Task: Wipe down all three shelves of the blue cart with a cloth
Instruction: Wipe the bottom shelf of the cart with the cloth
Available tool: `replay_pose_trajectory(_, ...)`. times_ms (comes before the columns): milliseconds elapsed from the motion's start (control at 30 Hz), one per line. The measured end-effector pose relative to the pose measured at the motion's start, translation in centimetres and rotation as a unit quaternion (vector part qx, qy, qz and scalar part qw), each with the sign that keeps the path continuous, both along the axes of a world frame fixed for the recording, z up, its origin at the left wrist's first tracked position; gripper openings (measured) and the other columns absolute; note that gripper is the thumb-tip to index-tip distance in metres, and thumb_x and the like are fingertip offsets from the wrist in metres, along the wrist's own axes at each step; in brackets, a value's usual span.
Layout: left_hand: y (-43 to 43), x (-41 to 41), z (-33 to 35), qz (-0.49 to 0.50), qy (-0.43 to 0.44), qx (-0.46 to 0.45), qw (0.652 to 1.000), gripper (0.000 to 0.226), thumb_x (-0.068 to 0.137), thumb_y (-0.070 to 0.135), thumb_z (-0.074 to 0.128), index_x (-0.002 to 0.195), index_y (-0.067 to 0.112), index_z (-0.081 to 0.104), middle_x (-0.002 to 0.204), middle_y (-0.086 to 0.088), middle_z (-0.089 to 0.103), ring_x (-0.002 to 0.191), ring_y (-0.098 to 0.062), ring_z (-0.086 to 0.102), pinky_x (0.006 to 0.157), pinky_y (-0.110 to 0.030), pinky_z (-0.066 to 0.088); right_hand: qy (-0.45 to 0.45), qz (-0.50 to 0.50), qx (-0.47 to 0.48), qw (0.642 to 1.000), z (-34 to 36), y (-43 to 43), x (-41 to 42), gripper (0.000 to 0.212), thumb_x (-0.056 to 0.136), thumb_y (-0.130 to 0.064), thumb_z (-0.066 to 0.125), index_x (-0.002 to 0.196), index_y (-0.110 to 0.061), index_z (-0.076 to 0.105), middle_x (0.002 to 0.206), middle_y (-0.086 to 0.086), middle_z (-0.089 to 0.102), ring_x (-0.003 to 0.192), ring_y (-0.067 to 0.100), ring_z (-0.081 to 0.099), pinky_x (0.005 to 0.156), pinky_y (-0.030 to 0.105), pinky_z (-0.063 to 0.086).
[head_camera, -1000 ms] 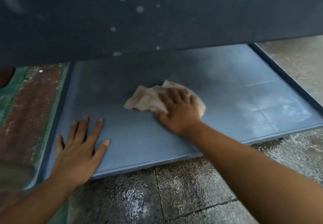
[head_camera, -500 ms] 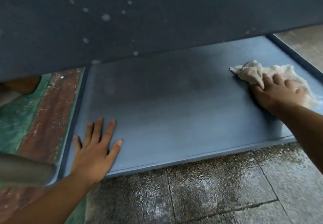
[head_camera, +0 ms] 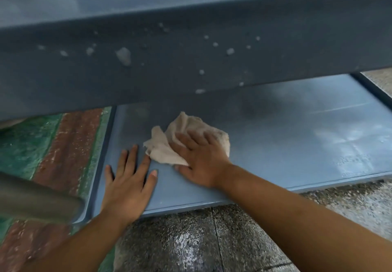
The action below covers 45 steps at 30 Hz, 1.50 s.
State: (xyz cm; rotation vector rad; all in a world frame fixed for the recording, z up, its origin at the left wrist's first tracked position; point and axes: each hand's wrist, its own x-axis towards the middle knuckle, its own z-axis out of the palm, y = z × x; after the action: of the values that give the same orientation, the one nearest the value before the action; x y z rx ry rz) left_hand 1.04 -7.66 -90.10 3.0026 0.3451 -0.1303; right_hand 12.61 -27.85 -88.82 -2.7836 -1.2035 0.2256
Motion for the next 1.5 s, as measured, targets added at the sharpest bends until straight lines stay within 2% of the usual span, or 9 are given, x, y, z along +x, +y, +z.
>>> replay_pose_trajectory(333, 0.6, 0.1, 0.6, 0.021, -0.062, -0.081, 0.995, 0.059, 0.096, 0.045, 0.018, 0.151, 0.03, 0.035, 0.163, 0.003, 0.021, 0.151, -0.017, 0.011, 0.12, -0.053, 0.005, 0.097, 0.133, -0.012, 0.986, 1.6, -4.2, -4.6, 0.071, 0.098, -0.064, 0.034, 0.159, -0.04, 0.007, 0.169, -0.008, -0.001, 0.155, 0.015, -0.007, 0.124, 0.043, -0.009)
replay_pose_trajectory(433, -0.2, 0.6, 1.7, 0.052, -0.081, -0.13, 0.987, 0.056, 0.099, 0.044, 0.02, 0.14, 0.024, 0.053, 0.156, 0.0, 0.036, 0.147, -0.016, 0.023, 0.119, -0.054, 0.01, 0.176, 0.01, 0.157, 0.972, 3.9, -4.4, -4.5, 0.06, 0.099, -0.051, 0.05, 0.154, -0.035, 0.032, 0.163, -0.005, 0.03, 0.15, 0.016, 0.025, 0.123, 0.036, 0.021)
replay_pose_trajectory(500, -0.7, 1.7, 3.0, 0.104, -0.093, -0.181, 0.973, 0.052, 0.099, 0.046, 0.027, 0.103, 0.017, 0.069, 0.137, -0.01, 0.056, 0.133, -0.027, 0.043, 0.113, -0.055, 0.026, 0.129, -0.114, 0.231, 0.958, 4.8, -5.4, -3.9, 0.053, 0.096, -0.031, 0.059, 0.147, -0.026, 0.045, 0.15, 0.0, 0.045, 0.133, 0.025, 0.048, 0.106, 0.035, 0.043)
replay_pose_trajectory(567, -1.5, 3.1, 4.6, 0.116, -0.074, -0.212, 0.967, 0.052, 0.089, 0.055, 0.027, 0.075, 0.017, 0.059, 0.109, -0.017, 0.064, 0.111, -0.036, 0.055, 0.097, -0.05, 0.043, 0.092, -0.238, 0.202, 0.946, 5.4, -6.5, -3.1, 0.056, 0.093, -0.029, 0.061, 0.145, -0.021, 0.045, 0.143, 0.008, 0.048, 0.121, 0.035, 0.056, 0.092, 0.04, 0.048)
replay_pose_trajectory(700, -3.5, 4.4, 5.8, 0.074, -0.011, -0.164, 0.984, 0.051, 0.088, 0.054, 0.053, 0.116, 0.011, 0.059, 0.12, -0.018, 0.056, 0.116, -0.036, 0.05, 0.096, -0.042, 0.044, 0.173, -0.358, 0.113, 0.911, 5.4, -6.4, -2.4, 0.065, 0.089, -0.044, 0.066, 0.139, -0.012, 0.041, 0.132, 0.016, 0.048, 0.12, 0.041, 0.053, 0.095, 0.043, 0.048)
replay_pose_trajectory(967, -6.2, 4.5, 5.1, 0.083, 0.012, -0.219, 0.972, 0.07, 0.079, 0.047, 0.075, 0.129, 0.007, 0.046, 0.131, -0.016, 0.049, 0.119, -0.034, 0.052, 0.087, -0.034, 0.045, 0.272, -0.433, 0.106, 0.853, 4.5, -4.2, -2.9, 0.06, 0.082, -0.032, 0.079, 0.123, -0.009, 0.041, 0.121, 0.013, 0.056, 0.112, 0.035, 0.062, 0.09, 0.039, 0.055)
replay_pose_trajectory(1100, -5.6, 4.3, 4.9, 0.149, 0.038, -0.365, 0.918, 0.058, 0.081, 0.025, 0.078, 0.124, 0.003, 0.047, 0.12, -0.011, 0.06, 0.109, -0.028, 0.06, 0.084, -0.031, 0.047, 0.364, -0.439, 0.149, 0.808, 5.4, -4.8, -3.0, 0.048, 0.081, -0.019, 0.08, 0.119, -0.004, 0.055, 0.101, 0.01, 0.065, 0.09, 0.028, 0.068, 0.063, 0.033, 0.058)
replay_pose_trajectory(1300, -4.5, 2.7, 8.7, 0.178, 0.131, -0.503, 0.836, 0.013, 0.084, 0.009, 0.074, 0.076, 0.008, 0.064, 0.072, -0.011, 0.064, 0.061, -0.018, 0.058, 0.055, -0.024, 0.042, 0.38, -0.369, 0.215, 0.82, 9.2, -6.1, -4.4, 0.024, 0.087, -0.014, 0.07, 0.111, -0.011, 0.066, 0.101, 0.004, 0.067, 0.091, 0.019, 0.065, 0.061, 0.02, 0.052)
replay_pose_trajectory(1500, -6.0, -2.1, 16.3, 0.147, 0.122, -0.579, 0.793, 0.011, 0.093, 0.013, 0.064, 0.082, 0.016, 0.061, 0.078, -0.002, 0.066, 0.068, -0.014, 0.061, 0.059, -0.026, 0.045, 0.388, -0.369, 0.296, 0.791, 16.3, -8.3, -8.6, 0.021, 0.084, -0.011, 0.076, 0.104, -0.009, 0.068, 0.091, -0.003, 0.069, 0.093, 0.02, 0.066, 0.067, 0.02, 0.054)
